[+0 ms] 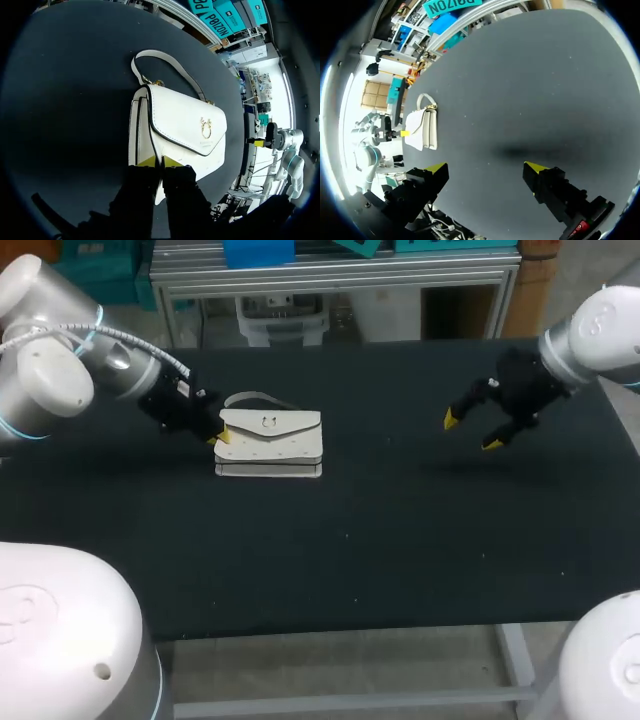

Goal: Pick up the bag, open it, inspect its contents, close it, and place it on the opposite side

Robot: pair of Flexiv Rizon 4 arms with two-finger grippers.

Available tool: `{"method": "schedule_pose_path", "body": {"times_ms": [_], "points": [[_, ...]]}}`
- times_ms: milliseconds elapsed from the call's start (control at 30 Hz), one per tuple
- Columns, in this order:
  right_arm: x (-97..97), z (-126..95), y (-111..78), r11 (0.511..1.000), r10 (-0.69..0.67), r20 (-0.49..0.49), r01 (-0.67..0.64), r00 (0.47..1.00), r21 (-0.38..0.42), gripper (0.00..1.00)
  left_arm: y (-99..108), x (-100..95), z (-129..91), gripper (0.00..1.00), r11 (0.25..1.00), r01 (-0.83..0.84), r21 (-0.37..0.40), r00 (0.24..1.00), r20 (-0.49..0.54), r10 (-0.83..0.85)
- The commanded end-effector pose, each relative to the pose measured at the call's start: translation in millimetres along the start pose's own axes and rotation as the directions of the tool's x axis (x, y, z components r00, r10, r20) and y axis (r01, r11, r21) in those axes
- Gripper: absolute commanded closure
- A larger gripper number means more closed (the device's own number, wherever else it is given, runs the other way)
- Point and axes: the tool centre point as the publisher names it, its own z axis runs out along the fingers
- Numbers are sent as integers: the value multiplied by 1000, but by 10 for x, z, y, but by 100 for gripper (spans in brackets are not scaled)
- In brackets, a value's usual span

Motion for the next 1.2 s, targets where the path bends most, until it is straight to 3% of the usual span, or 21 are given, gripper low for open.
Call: {"method": "schedule_pose_path", "body": {"times_ms": [33,367,667,900,1200], "points": [[-86,-253,138,1000,8,57,-9,998,24,0,-100,-157,-111,100,1000,-2,11,1000,29,2],[-312,-524,336,1000,6,124,-4,992,-12,0,-451,-684,-266,100,1000,20,-23,995,99,-18],[-371,-571,408,1000,6,144,-5,990,-10,0,-649,-1098,-560,100,998,55,-17,995,85,-54],[-380,-601,464,999,31,139,-28,990,-21,0,-730,-1332,-783,100,997,72,-20,996,59,-71],[-380,-601,464,999,31,139,-28,990,-21,0,-730,-1332,-783,100,997,72,-20,996,59,-71]]}}
